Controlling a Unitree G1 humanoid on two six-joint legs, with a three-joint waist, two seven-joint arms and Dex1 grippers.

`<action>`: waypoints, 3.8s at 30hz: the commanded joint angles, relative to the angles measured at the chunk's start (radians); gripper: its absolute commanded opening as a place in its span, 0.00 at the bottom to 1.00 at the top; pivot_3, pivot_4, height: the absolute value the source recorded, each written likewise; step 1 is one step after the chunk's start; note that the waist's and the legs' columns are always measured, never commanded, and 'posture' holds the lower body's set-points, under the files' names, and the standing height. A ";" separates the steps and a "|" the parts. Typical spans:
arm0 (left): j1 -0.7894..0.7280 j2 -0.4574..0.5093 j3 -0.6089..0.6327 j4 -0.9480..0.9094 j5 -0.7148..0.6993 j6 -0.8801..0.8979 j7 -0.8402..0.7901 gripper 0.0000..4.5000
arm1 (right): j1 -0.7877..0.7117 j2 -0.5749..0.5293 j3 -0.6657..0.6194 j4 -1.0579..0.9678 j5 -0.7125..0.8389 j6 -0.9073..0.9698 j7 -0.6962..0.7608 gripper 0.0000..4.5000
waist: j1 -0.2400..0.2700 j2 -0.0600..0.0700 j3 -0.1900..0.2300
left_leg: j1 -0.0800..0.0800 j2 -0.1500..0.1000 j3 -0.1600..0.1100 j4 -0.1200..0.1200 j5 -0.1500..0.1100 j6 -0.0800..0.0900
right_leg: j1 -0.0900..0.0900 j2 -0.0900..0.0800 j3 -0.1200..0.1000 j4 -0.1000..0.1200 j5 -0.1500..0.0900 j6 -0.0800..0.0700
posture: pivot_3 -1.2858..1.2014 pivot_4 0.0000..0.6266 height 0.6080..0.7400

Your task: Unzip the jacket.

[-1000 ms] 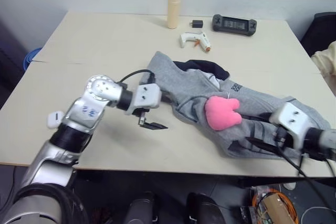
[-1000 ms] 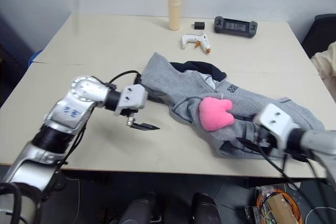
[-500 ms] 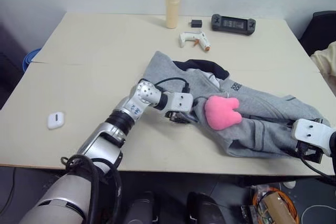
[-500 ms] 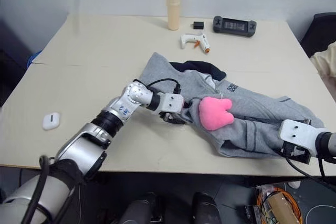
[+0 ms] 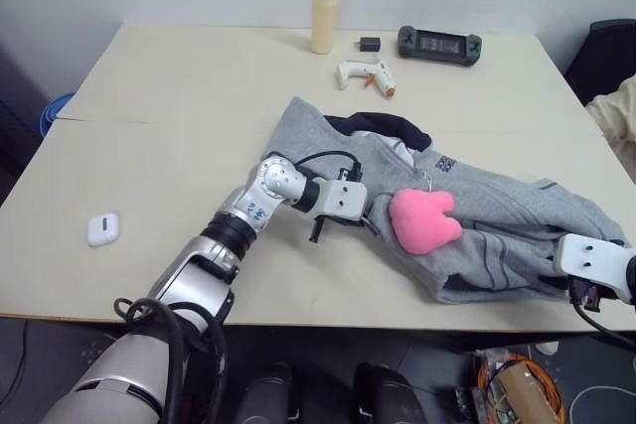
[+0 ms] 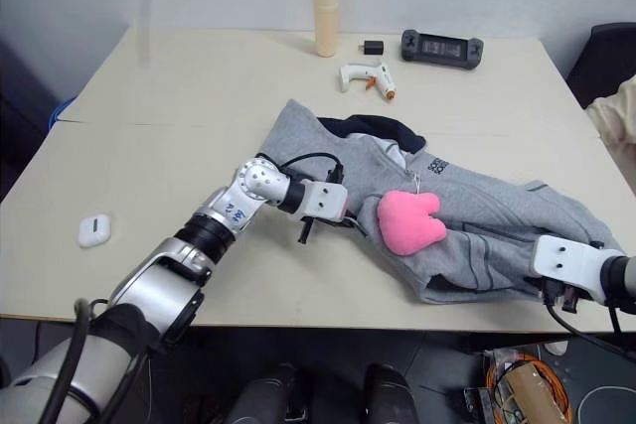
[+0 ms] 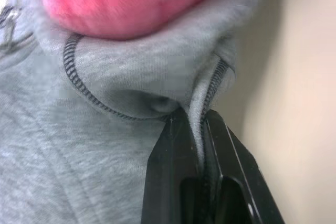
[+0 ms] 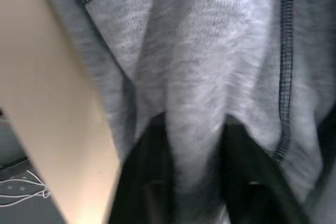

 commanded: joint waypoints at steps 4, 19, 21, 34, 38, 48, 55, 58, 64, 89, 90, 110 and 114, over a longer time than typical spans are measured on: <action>0.221 0.265 0.005 -0.494 -0.133 0.254 -0.249 0.00 | 0.229 0.011 -0.236 -0.023 -0.080 -0.138 0.020 0.01 | -0.001 0.002 0.000 | 0.001 0.001 0.000 0.000 0.000 -0.001 | 0.002 0.003 0.000 0.000 0.000 0.000 | 0.52 0.24 1.00; 0.300 0.214 0.000 -0.619 -0.089 0.537 0.012 0.17 | 0.358 0.161 -0.308 -0.320 -0.008 0.092 0.010 0.19 | 0.004 0.003 -0.001 | 0.003 0.000 -0.004 0.000 0.000 -0.002 | 0.004 -0.001 0.006 -0.002 -0.001 -0.002 | 0.52 0.24 1.00; 0.303 0.233 0.020 -0.654 -0.131 0.580 -0.014 0.30 | 0.372 0.177 -0.340 -0.378 0.002 0.126 0.021 0.33 | 0.004 0.003 -0.001 | 0.003 0.000 -0.004 0.000 0.000 -0.002 | 0.003 -0.001 0.006 -0.001 -0.001 -0.002 | 0.52 0.24 1.00; 0.225 0.383 0.186 -0.663 -0.352 0.670 -0.175 0.97 | 0.131 0.315 -0.253 -0.904 0.420 0.683 -0.140 1.00 | 0.003 0.004 -0.001 | 0.002 0.001 -0.007 0.000 0.000 -0.003 | 0.003 -0.001 0.005 0.000 -0.002 -0.004 | 0.52 0.24 1.00; 0.194 0.370 0.187 -0.616 -0.349 0.628 -0.169 0.97 | -0.011 0.342 0.011 -0.963 0.365 0.729 -0.284 1.00 | 0.002 0.005 0.000 | 0.001 0.000 -0.009 0.000 0.000 -0.005 | 0.002 -0.001 0.004 0.001 -0.003 -0.006 | 0.52 0.24 1.00; 0.124 0.314 0.166 -0.570 -0.340 0.592 -0.166 0.98 | -0.135 0.339 0.371 -0.750 0.035 0.438 -0.375 0.92 | 0.000 0.003 -0.001 | 0.001 -0.001 -0.004 0.000 0.003 -0.003 | 0.001 0.008 0.000 0.006 -0.002 -0.004 | 0.52 0.24 1.00; 0.090 0.285 0.164 -0.523 -0.328 0.551 -0.159 0.98 | -0.122 0.375 0.318 -0.777 0.116 0.485 -0.353 0.42 | 0.002 0.003 -0.001 | 0.001 0.001 -0.004 0.000 0.004 -0.003 | 0.001 0.010 0.001 0.006 -0.002 -0.004 | 0.52 0.24 1.00; 0.050 0.258 0.162 -0.466 -0.316 0.510 -0.161 0.98 | -0.114 0.383 0.282 -0.805 0.170 0.523 -0.348 0.20 | 0.004 0.003 -0.001 | 0.001 0.001 -0.004 0.000 0.004 -0.003 | 0.001 0.010 0.001 0.006 -0.002 -0.004 | 0.52 0.24 1.00; -0.112 0.125 0.152 -0.203 -0.269 0.343 -0.150 0.98 | -0.113 0.430 0.100 -0.874 0.376 0.672 -0.359 0.00 | 0.006 0.003 -0.001 | 0.001 0.000 -0.005 0.001 0.004 -0.003 | 0.001 0.010 0.000 0.006 -0.002 -0.004 | 0.52 0.24 1.00; -0.449 -0.302 0.069 0.697 0.130 -0.237 0.148 0.52 | 0.048 0.511 -0.187 -1.040 0.631 0.854 -0.591 0.00 | 0.028 0.002 0.000 | -0.002 0.000 -0.001 0.000 -0.001 0.004 | -0.003 0.001 0.001 0.004 -0.002 -0.003 | 0.52 0.24 1.00; -0.447 -0.305 0.073 0.701 0.136 -0.235 0.162 0.52 | 0.051 0.509 -0.190 -1.043 0.636 0.854 -0.596 0.00 | 0.028 0.002 0.000 | -0.002 0.000 -0.001 0.000 -0.001 0.005 | -0.003 0.000 0.001 0.004 -0.001 -0.002 | 0.52 0.24 1.00; -0.393 -0.298 0.071 0.737 0.258 -0.137 0.348 0.52 | -0.084 0.474 -0.578 -0.789 0.752 0.918 -0.753 0.00 | 0.026 0.002 0.000 | -0.002 -0.001 0.000 0.000 -0.001 0.005 | -0.003 0.000 0.001 0.003 -0.001 -0.001 | 0.52 0.24 1.00; -0.387 -0.297 0.074 0.738 0.261 -0.130 0.353 0.52 | -0.061 0.462 -0.630 -0.733 0.732 0.914 -0.758 0.00 | 0.027 0.002 0.000 | -0.002 -0.001 0.001 0.000 -0.001 0.005 | -0.003 -0.001 0.001 0.003 -0.001 -0.001 | 0.52 0.24 1.00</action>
